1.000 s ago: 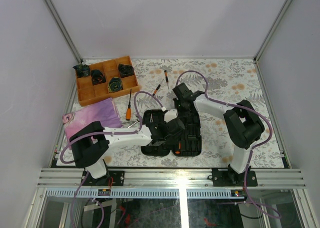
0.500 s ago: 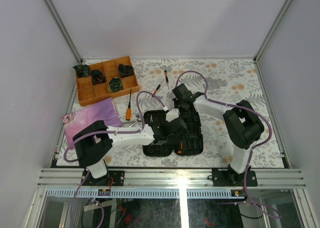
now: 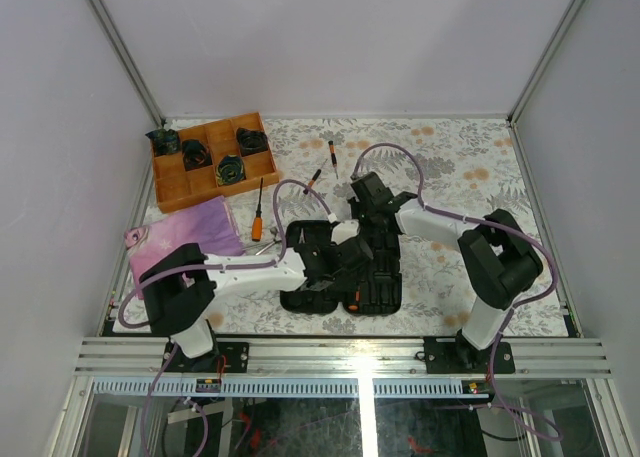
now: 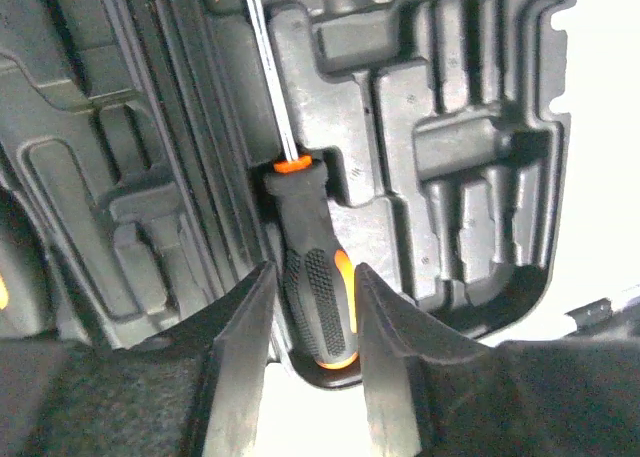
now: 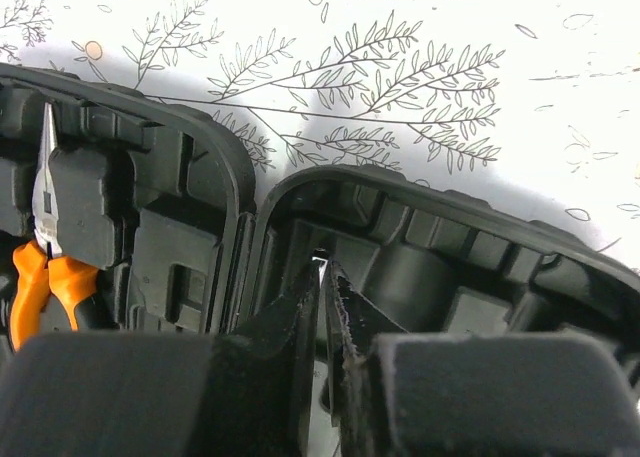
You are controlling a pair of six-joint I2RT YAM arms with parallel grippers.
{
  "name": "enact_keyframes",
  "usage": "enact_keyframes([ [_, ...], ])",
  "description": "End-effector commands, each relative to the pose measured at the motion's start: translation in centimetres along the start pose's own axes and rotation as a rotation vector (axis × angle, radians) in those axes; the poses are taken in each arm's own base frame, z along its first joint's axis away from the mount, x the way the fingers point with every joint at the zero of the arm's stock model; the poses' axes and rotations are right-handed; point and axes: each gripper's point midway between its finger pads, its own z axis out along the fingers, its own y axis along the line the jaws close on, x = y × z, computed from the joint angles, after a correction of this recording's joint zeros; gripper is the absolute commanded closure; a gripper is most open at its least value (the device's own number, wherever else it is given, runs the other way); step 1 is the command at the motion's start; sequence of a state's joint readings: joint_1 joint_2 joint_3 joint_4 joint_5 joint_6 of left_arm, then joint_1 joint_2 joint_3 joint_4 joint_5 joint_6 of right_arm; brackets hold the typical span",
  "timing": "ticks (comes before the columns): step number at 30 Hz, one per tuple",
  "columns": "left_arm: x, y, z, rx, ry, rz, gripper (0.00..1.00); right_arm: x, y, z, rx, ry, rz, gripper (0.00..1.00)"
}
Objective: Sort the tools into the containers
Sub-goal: Adjust the screwdriver in the storage box, then move the storage box to the center of the board.
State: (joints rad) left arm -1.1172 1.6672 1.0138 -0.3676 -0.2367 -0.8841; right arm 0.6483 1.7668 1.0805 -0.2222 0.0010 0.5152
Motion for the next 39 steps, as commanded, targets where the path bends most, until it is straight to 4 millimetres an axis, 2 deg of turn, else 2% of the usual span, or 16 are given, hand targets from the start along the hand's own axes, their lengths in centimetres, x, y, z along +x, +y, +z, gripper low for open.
enact_keyframes([
  [1,-2.2,-0.3,-3.6,-0.025,-0.036,0.097,0.60,-2.8,0.7,-2.4,-0.022,-0.093,-0.045,0.85],
  [2,-3.3,-1.0,-4.3,-0.003,-0.066,0.096,0.56,-3.7,0.9,-3.0,-0.026,-0.126,-0.043,0.82],
  [5,-6.0,-2.6,-6.3,0.065,-0.139,0.093,0.51,-6.1,1.4,-5.8,-0.043,-0.239,-0.036,0.73],
  [7,-7.4,-2.9,-7.4,0.096,-0.174,0.079,0.50,-6.6,1.2,-7.0,-0.030,-0.273,-0.032,0.69],
  [9,-8.7,-2.2,-8.3,0.117,-0.195,0.047,0.50,-6.3,0.4,-7.9,0.006,-0.271,-0.029,0.66],
  [13,-10.8,2.0,-8.8,0.107,-0.216,-0.047,0.50,-3.9,-2.0,-8.9,0.086,-0.242,0.011,0.61],
  [15,-12.0,5.2,-8.9,0.077,-0.233,-0.117,0.48,-2.3,-3.1,-9.3,0.115,-0.221,0.031,0.59],
  [18,-12.4,9.7,-9.0,0.032,-0.241,-0.201,0.46,0.3,-4.3,-9.4,0.129,-0.181,0.053,0.59],
  [21,-12.7,13.2,-9.3,-0.023,-0.250,-0.265,0.43,2.7,-4.1,-9.3,0.071,-0.122,0.061,0.61],
  [25,-12.6,17.0,-9.3,-0.122,-0.254,-0.324,0.42,5.8,-3.0,-8.5,-0.035,-0.031,0.082,0.68],
  [29,-12.8,19.4,-9.4,-0.192,-0.262,-0.367,0.41,8.0,-3.5,-7.8,-0.038,0.026,0.100,0.76],
  [32,-12.7,21.0,-9.5,-0.246,-0.267,-0.391,0.40,9.1,-4.5,-7.3,-0.004,0.064,0.111,0.78],
  [35,-12.3,21.9,-9.2,-0.276,-0.253,-0.404,0.39,9.7,-5.9,-6.7,0.057,0.090,0.120,0.80],
  [39,-11.7,22.7,-8.8,-0.310,-0.231,-0.408,0.39,9.4,-8.5,-6.8,0.207,0.083,0.116,0.83],
])
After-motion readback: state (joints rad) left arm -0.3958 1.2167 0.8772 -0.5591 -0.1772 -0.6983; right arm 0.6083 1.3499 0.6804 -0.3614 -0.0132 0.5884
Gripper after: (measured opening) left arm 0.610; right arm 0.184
